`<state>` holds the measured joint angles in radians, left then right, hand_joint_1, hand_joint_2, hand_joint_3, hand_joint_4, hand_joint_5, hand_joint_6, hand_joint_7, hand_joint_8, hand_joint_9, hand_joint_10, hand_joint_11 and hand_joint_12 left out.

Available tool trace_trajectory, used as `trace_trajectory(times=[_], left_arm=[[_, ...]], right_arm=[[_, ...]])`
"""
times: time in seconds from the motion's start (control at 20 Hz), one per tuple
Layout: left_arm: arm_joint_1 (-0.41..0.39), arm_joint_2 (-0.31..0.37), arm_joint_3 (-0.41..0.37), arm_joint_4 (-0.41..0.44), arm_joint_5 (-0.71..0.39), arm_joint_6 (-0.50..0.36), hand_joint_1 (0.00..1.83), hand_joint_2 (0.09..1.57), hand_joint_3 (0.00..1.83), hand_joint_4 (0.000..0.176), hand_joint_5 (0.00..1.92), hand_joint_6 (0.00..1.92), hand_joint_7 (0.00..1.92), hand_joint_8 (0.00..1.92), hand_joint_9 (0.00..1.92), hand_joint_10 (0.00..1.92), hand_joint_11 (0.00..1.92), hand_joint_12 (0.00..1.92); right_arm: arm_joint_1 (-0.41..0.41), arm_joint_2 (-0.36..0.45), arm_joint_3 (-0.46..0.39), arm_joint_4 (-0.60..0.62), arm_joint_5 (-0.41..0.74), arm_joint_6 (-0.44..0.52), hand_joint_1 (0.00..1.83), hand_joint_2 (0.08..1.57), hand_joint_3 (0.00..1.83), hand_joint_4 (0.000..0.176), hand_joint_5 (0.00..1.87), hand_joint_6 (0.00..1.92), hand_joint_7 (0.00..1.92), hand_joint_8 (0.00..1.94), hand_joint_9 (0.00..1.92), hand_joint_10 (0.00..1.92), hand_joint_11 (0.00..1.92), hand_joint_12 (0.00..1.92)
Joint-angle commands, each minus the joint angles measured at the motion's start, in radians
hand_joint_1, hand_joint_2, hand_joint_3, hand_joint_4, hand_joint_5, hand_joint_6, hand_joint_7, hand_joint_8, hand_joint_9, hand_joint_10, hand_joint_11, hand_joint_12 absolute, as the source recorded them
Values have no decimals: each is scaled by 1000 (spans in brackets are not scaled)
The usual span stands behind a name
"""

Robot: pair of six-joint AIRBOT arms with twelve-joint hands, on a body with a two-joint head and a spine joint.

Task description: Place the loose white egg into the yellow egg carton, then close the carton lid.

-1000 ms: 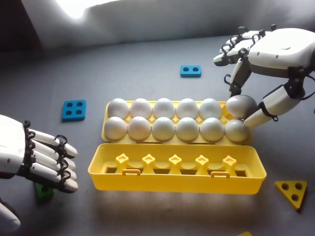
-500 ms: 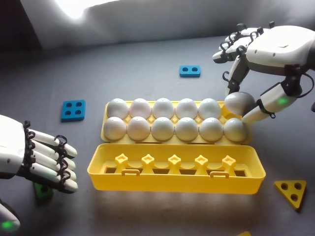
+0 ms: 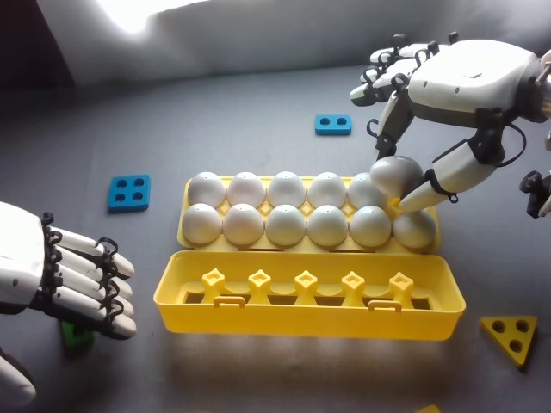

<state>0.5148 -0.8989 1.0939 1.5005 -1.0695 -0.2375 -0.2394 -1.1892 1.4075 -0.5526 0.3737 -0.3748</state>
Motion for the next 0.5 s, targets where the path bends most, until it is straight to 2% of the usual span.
trace_trajectory(times=[0.0, 0.1, 0.45], left_arm=[[-6, 15, 0, -60, -46, -6, 0, 1252, 5, 0, 232, 6, 260, 3, 210, 1, 0, 209], [-6, 15, -2, -60, -45, -6, 0, 1246, 2, 0, 222, 1, 257, 1, 215, 3, 11, 216], [-3, 15, -3, -60, -43, -6, 0, 1240, 0, 0, 211, 1, 251, 1, 204, 1, 0, 195]], right_arm=[[5, 8, -3, 11, 68, 0, 1052, 1042, 0, 176, 1126, 740, 315, 3, 182, 5, 0, 146], [5, 8, -3, 11, 66, 1, 1057, 1036, 0, 176, 1141, 723, 361, 6, 230, 11, 0, 170], [5, 8, -3, 11, 63, 1, 1058, 1037, 0, 176, 1137, 722, 370, 4, 230, 5, 0, 1]])
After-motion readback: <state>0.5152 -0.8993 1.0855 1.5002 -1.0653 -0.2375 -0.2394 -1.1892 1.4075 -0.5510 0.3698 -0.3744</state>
